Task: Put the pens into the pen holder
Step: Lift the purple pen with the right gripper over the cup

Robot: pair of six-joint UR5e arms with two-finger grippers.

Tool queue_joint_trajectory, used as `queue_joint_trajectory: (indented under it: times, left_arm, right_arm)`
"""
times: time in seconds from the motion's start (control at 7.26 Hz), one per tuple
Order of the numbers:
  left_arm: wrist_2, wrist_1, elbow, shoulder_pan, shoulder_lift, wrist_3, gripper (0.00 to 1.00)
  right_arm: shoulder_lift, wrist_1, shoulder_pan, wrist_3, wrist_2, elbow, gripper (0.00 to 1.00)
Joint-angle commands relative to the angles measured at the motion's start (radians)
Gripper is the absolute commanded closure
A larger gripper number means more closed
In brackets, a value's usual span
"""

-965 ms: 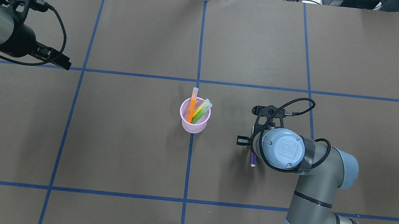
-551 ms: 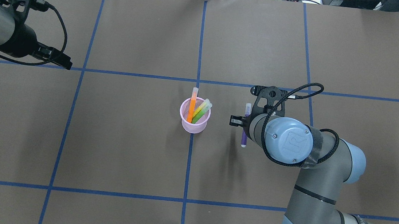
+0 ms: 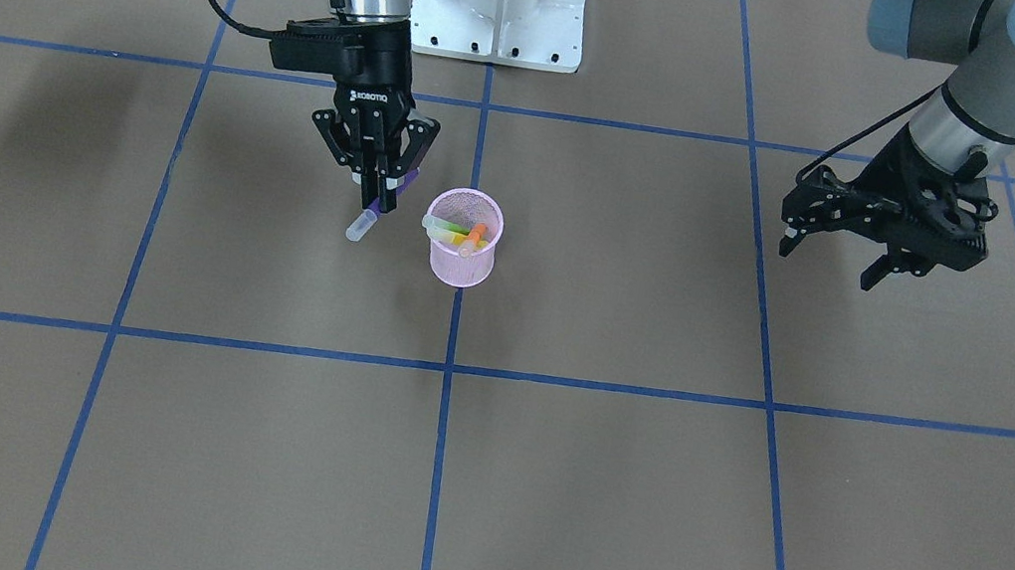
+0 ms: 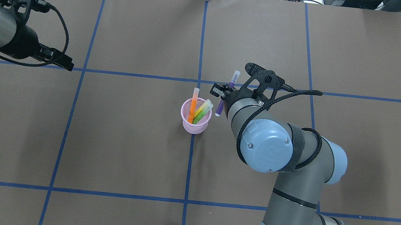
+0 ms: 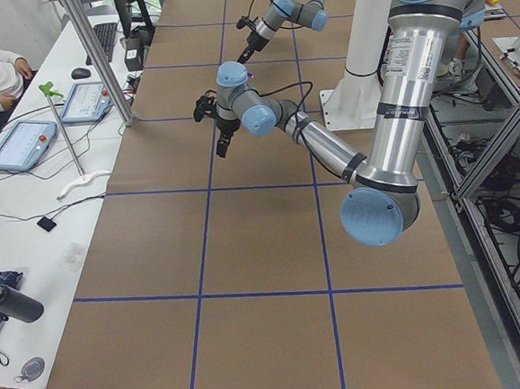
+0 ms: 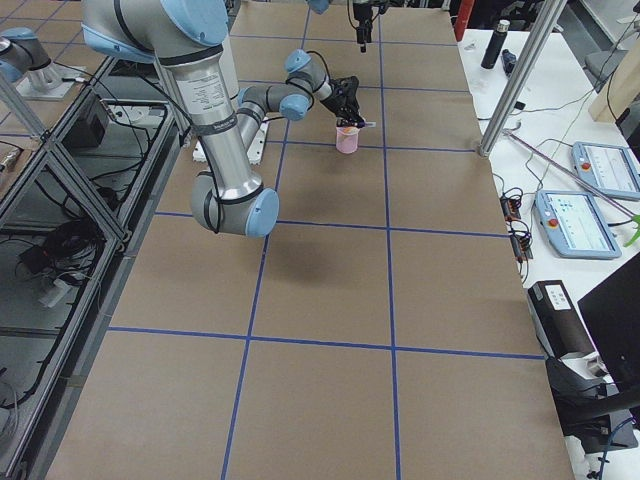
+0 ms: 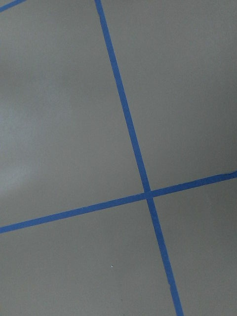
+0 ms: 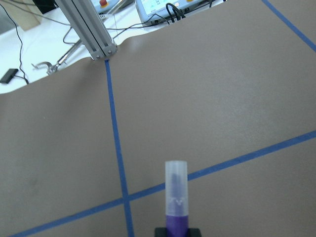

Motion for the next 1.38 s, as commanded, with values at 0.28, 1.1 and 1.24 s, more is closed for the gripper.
queue_joint_trajectory:
  times: [0.28,1.1,1.24]
  left_arm:
    - [0.000,0.000,0.002,0.000,-0.006,0.000,0.01]
    - [0.000,-0.002,0.012,0.002,-0.015,0.001,0.01]
    - [0.000,-0.002,0.012,0.002,-0.015,0.001,0.01]
  right_arm:
    - [0.063,-0.001,-0.060,0.037,-0.133,-0.082,1.00]
    - [0.111,-0.007,-0.072,0.037,-0.150,-0.160,0.49]
    - [0.119,-0.048,-0.072,0.035,-0.148,-0.152,0.34]
